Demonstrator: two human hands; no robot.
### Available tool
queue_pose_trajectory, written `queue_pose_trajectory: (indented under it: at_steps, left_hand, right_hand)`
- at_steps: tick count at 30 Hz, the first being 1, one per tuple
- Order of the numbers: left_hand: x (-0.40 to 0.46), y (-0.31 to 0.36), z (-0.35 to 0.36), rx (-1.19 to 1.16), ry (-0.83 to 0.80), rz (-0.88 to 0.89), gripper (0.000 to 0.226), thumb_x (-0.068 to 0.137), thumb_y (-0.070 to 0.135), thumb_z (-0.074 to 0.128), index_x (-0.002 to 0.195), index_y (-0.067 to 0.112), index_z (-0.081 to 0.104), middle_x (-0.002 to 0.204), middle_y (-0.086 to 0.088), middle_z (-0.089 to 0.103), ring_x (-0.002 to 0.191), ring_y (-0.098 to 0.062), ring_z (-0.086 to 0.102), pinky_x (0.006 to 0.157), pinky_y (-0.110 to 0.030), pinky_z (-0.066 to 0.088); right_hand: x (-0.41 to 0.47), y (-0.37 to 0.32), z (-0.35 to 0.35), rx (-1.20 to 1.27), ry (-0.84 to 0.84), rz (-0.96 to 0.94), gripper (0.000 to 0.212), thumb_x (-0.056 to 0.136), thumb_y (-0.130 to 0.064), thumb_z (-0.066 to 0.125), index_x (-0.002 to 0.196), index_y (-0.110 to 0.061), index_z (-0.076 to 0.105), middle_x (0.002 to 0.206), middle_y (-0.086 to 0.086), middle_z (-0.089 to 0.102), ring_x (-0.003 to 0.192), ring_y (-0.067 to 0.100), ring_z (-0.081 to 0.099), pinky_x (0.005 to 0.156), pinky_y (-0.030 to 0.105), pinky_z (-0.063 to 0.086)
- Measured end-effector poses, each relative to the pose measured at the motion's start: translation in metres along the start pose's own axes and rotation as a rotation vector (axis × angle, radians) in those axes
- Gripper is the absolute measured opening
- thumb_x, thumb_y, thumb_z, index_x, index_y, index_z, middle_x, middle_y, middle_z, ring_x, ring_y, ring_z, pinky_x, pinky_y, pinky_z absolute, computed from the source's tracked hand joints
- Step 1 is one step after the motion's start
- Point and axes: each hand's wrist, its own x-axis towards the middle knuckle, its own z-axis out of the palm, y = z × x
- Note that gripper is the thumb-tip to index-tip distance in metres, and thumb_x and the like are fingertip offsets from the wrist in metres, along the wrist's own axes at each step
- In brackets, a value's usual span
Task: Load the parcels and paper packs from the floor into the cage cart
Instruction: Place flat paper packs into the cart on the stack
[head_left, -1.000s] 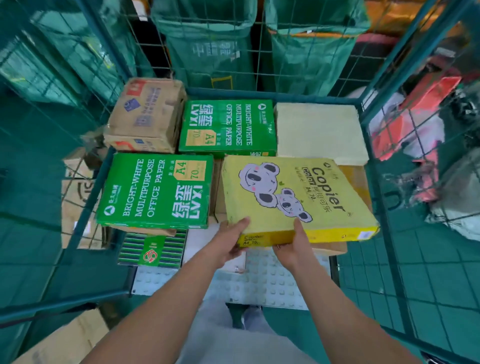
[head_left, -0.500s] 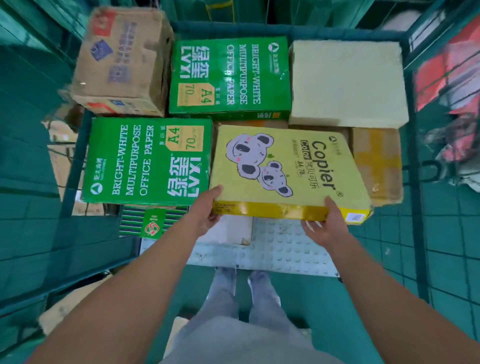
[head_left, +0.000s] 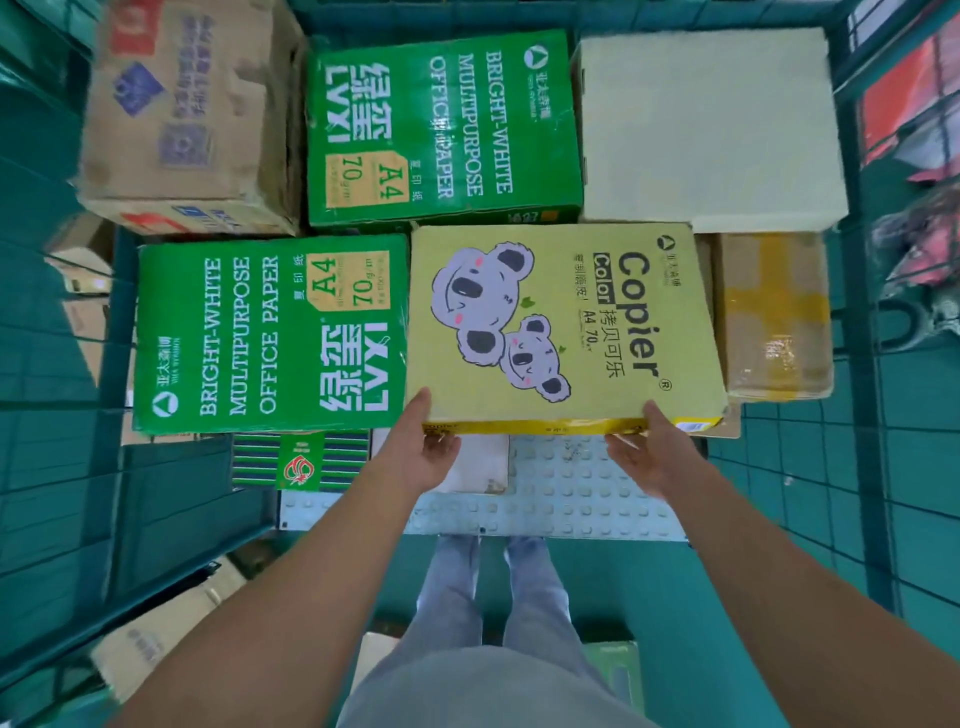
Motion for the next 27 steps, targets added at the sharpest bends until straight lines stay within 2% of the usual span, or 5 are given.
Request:
queue_pose_trajectory:
  at_steps: [6,9,15,19,27]
  left_hand:
    - [0.013,-0.004,0.008,-0.024,0.009,0.016,0.05,0.087,0.047,0.078,0.114,0.009,0.062,0.108,-0.01,0.068,0.099,-0.022,0.066,0.082,-0.034,0.057]
    - [0.015,-0.009,0.011,0.033,-0.007,0.023,0.06,0.087,0.057,0.074,0.124,0.013,0.059,0.116,-0.012,0.066,0.106,-0.024,0.066,0.082,-0.039,0.057]
    - [0.022,-0.02,0.017,0.059,-0.022,0.03,0.07,0.087,0.068,0.066,0.133,0.015,0.056,0.13,-0.011,0.063,0.114,-0.025,0.064,0.084,-0.042,0.056]
    - [0.026,-0.025,0.017,0.049,-0.053,0.026,0.074,0.086,0.069,0.066,0.137,0.018,0.054,0.13,-0.007,0.064,0.114,-0.028,0.066,0.087,-0.044,0.058]
    - [0.042,-0.035,0.02,0.028,-0.057,-0.002,0.07,0.09,0.067,0.064,0.138,0.016,0.053,0.128,-0.007,0.065,0.111,-0.03,0.067,0.085,-0.044,0.059]
  right_hand:
    - [0.016,0.005,0.004,-0.077,0.002,0.025,0.032,0.11,-0.035,0.045,0.132,-0.013,0.048,0.137,0.016,0.059,0.115,0.032,0.064,0.105,0.044,0.05]
    - [0.02,0.007,0.004,-0.104,-0.006,0.02,0.035,0.11,-0.033,0.047,0.14,-0.015,0.049,0.138,0.013,0.058,0.112,0.029,0.067,0.1,0.042,0.052]
    - [0.03,0.01,0.007,0.003,0.005,0.038,0.017,0.108,-0.027,0.052,0.122,-0.018,0.055,0.133,0.013,0.06,0.114,0.032,0.067,0.087,0.035,0.056]
    - [0.036,0.009,0.007,0.039,0.03,0.039,0.013,0.105,-0.024,0.055,0.116,-0.016,0.057,0.129,0.015,0.064,0.115,0.033,0.066,0.097,0.037,0.057]
    - [0.049,0.013,-0.004,0.048,0.043,0.021,0.01,0.104,-0.026,0.057,0.108,-0.017,0.056,0.115,0.011,0.065,0.108,0.026,0.066,0.097,0.036,0.052]
